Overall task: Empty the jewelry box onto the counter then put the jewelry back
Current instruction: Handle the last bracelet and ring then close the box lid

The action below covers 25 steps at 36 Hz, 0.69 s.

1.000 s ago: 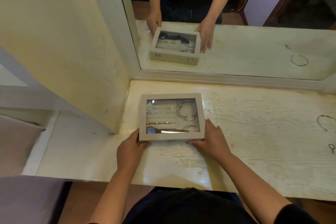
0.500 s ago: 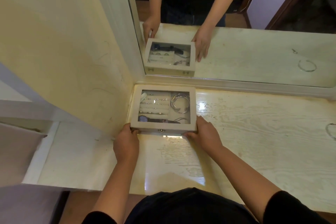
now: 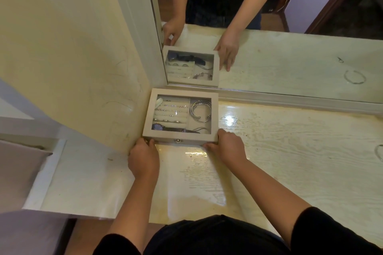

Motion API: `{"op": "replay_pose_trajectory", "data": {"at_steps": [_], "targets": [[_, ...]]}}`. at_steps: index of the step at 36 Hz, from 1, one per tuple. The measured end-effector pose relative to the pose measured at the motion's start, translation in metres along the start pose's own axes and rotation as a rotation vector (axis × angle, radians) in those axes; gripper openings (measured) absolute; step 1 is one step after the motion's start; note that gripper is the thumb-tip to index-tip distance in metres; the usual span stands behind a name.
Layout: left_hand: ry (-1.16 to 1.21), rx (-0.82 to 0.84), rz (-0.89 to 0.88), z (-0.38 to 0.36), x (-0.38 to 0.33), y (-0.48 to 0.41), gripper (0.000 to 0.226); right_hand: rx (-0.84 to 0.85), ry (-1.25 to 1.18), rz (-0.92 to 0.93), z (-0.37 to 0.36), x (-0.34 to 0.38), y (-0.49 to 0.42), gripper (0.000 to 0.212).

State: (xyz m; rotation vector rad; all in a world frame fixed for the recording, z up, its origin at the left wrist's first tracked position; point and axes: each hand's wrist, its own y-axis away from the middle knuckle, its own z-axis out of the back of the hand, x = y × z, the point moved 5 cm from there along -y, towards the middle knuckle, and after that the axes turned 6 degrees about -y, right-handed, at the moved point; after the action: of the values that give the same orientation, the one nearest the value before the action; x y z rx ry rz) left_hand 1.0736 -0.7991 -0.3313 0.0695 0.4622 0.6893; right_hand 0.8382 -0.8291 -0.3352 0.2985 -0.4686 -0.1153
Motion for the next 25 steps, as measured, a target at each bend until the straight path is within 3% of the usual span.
{"op": "replay_pose_trajectory", "data": {"at_steps": [19,25], "targets": [[0.194,0.033,0.039,-0.002,-0.006,0.0,0.019,0.005,0.031,-0.002,0.0,0.01,-0.004,0.047],[0.405,0.189,0.128,-0.015,-0.004,0.009,0.015,0.015,-0.031,0.005,0.0,0.01,0.0,0.046]]}}
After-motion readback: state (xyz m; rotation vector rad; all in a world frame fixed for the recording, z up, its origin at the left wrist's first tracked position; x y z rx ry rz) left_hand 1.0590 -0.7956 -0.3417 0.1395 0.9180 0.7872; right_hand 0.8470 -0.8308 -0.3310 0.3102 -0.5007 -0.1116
